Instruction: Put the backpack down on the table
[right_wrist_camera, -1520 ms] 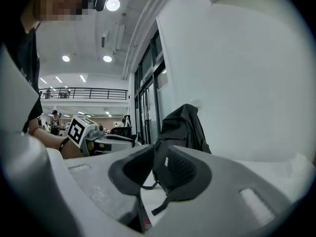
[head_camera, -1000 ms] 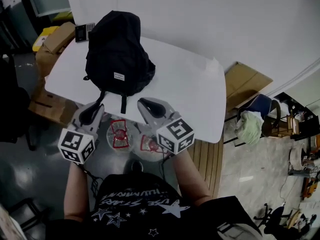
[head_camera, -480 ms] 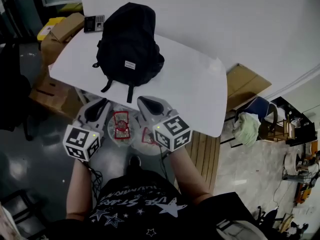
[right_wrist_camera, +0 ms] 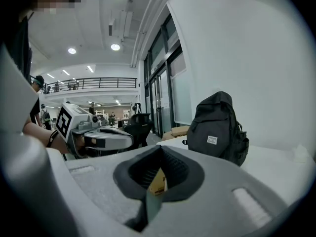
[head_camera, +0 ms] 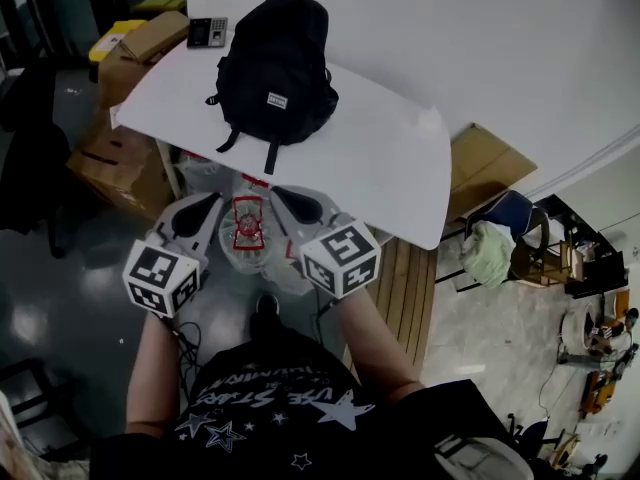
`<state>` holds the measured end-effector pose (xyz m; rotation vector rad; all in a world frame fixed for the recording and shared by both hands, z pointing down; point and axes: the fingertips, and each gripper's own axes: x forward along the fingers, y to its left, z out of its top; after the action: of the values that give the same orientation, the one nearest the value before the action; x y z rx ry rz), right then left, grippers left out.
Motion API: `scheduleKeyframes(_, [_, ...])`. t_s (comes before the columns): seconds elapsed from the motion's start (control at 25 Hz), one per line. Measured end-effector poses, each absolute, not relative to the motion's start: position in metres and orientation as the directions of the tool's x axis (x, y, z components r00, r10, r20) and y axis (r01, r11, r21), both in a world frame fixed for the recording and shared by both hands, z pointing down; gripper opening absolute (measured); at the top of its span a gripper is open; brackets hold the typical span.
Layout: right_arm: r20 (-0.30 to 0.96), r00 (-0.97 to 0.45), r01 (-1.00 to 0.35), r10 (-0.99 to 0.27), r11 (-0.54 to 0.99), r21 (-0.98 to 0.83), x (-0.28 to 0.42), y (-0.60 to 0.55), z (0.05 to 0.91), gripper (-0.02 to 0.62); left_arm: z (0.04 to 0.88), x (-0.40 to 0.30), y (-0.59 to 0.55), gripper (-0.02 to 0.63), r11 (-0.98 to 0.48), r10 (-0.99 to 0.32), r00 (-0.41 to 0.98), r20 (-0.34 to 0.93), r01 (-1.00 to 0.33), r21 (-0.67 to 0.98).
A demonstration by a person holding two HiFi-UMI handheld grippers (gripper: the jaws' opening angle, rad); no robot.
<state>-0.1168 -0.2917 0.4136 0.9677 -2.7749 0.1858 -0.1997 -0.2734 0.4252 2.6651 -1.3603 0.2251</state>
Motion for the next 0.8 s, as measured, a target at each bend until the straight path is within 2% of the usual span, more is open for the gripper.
scheduleKeyframes(0.8, [0.218, -0.759, -0.63, -0.614, 0.776, -0.007, -0.095, -0.167, 0.399, 0.0, 0.41, -0.188, -0.152, 0.008, -0.588, -0.791, 0.585, 0.178, -0.808, 0.041])
